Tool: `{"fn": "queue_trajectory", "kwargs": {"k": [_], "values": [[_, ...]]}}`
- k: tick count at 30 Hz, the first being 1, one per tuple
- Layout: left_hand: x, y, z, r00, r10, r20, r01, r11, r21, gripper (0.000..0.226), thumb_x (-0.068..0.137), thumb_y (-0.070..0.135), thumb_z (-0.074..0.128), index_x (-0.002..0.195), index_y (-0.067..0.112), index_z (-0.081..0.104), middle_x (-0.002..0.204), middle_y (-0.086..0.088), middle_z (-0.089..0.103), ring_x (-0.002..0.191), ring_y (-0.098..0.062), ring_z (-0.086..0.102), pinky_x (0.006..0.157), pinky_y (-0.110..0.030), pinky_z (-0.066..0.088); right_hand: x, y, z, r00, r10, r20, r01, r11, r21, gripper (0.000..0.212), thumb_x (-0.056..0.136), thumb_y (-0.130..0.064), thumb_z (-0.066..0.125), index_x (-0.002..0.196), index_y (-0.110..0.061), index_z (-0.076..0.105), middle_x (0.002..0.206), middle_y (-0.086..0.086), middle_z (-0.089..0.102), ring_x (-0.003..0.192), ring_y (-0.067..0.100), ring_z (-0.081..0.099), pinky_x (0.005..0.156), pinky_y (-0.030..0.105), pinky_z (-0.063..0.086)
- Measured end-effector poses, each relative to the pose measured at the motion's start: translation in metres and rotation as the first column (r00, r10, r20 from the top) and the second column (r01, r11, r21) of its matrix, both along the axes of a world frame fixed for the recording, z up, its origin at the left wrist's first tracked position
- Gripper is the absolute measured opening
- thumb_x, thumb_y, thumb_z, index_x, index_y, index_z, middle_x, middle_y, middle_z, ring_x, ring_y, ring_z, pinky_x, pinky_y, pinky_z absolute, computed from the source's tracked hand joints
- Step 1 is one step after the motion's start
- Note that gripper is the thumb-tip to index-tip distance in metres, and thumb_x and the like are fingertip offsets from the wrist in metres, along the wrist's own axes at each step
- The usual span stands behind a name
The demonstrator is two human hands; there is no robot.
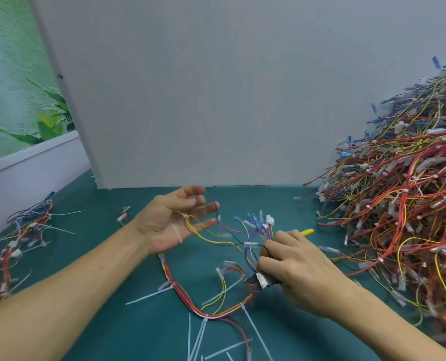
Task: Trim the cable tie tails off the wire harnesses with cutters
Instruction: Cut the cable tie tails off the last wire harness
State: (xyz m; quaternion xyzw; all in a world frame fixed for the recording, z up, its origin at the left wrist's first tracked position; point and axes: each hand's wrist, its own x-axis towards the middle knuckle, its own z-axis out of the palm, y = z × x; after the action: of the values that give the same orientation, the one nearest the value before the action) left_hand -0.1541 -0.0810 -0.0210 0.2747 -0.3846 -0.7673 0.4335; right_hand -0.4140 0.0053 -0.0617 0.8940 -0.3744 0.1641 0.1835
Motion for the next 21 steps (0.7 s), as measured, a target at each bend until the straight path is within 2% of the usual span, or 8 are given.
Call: {"fn": "queue_trajectory", "kwargs": {"k": [2,5,7,10,13,15,17,21], "values": [[0.007,0.0,0.006,0.991,-0.121,0.061,0.115,0.989,0.091,0.021,0.078,0.02,0.062,0.093,0.006,0.068,0.057,-0.006,0.057,0.082,-0.034,0.069,0.098,-0.061,0.042,0.001,-0.002,0.0,1.0,0.009,-0.004,-0.009,0.995,-0.1,0.021,0.073,0.003,0.054,0.073,-0.017,0.055,0.076,-0.002,0.055,0.067,0.025,0.044,0.063,0.034,0.038],[0.012,0.001,0.012,0.916,-0.27,0.296,0.218,0.956,0.196,0.03,0.081,0.03,0.064,0.097,0.004,0.065,0.055,-0.006,0.053,0.053,-0.024,0.06,0.093,-0.061,0.047,0.002,-0.004,0.0,1.0,0.008,0.01,-0.006,0.978,-0.211,0.022,0.078,0.006,0.048,0.072,-0.015,0.053,0.077,0.002,0.055,0.066,0.027,0.042,0.064,0.037,0.04],[0.011,0.004,0.013,0.82,-0.35,0.452,0.278,0.935,0.22,0.037,0.078,0.024,0.074,0.106,0.004,0.062,0.065,-0.009,0.058,0.044,-0.015,0.048,0.09,-0.058,0.05,0.002,-0.005,0.001,1.0,0.002,0.022,0.004,0.967,-0.256,0.022,0.078,0.007,0.05,0.072,-0.014,0.053,0.077,0.003,0.055,0.066,0.027,0.041,0.063,0.039,0.041],[0.01,0.005,0.01,0.646,-0.427,0.633,0.362,0.901,0.239,0.058,0.072,0.027,0.081,0.121,0.007,0.059,0.094,-0.016,0.068,0.044,-0.011,0.037,0.072,-0.043,0.057,0.001,-0.006,0.001,0.998,-0.052,0.021,0.056,0.967,-0.248,0.021,0.075,0.006,0.05,0.074,-0.014,0.055,0.078,0.004,0.056,0.066,0.028,0.044,0.063,0.038,0.04],[0.012,0.005,0.009,0.411,-0.409,0.815,0.458,0.865,0.203,0.028,0.087,0.023,0.067,0.115,0.018,0.068,0.085,-0.009,0.07,0.05,-0.013,0.034,0.055,-0.024,0.046,-0.006,-0.006,0.004,0.986,-0.166,0.004,0.163,0.968,-0.191,0.022,0.062,0.005,0.054,0.072,-0.015,0.056,0.072,0.003,0.054,0.064,0.028,0.047,0.062,0.036,0.037],[0.016,0.004,0.009,0.333,-0.335,0.882,0.473,0.868,0.152,0.019,0.091,0.02,0.062,0.105,0.015,0.074,0.073,-0.005,0.066,0.062,-0.018,0.034,0.053,-0.023,0.037,-0.01,-0.004,0.008,0.973,-0.23,-0.023,0.226,0.968,-0.111,0.029,0.05,0.004,0.065,0.069,-0.016,0.056,0.068,0.001,0.052,0.062,0.027,0.048,0.057,0.036,0.039],[0.018,-0.001,0.01,0.379,-0.187,0.906,0.396,0.918,0.023,0.017,0.089,0.019,0.065,0.099,0.009,0.075,0.074,-0.003,0.067,0.062,-0.017,0.034,0.056,-0.026,0.034,-0.012,-0.001,0.012,0.966,-0.245,-0.078,0.248,0.968,0.038,0.03,0.054,0.0,0.07,0.07,-0.019,0.054,0.069,-0.002,0.052,0.066,0.026,0.05,0.058,0.034,0.039],[0.016,-0.013,0.018,0.695,0.145,0.705,0.085,0.956,-0.28,0.023,0.078,0.017,0.072,0.099,0.01,0.07,0.082,-0.001,0.069,0.055,-0.008,0.041,0.056,-0.023,0.031,-0.019,-0.001,0.012,0.981,-0.178,-0.082,0.195,0.915,0.354,0.021,0.093,-0.029,0.053,0.083,-0.031,0.034,0.084,-0.015,0.043,0.084,0.017,0.039,0.069,0.031,0.025]]}}
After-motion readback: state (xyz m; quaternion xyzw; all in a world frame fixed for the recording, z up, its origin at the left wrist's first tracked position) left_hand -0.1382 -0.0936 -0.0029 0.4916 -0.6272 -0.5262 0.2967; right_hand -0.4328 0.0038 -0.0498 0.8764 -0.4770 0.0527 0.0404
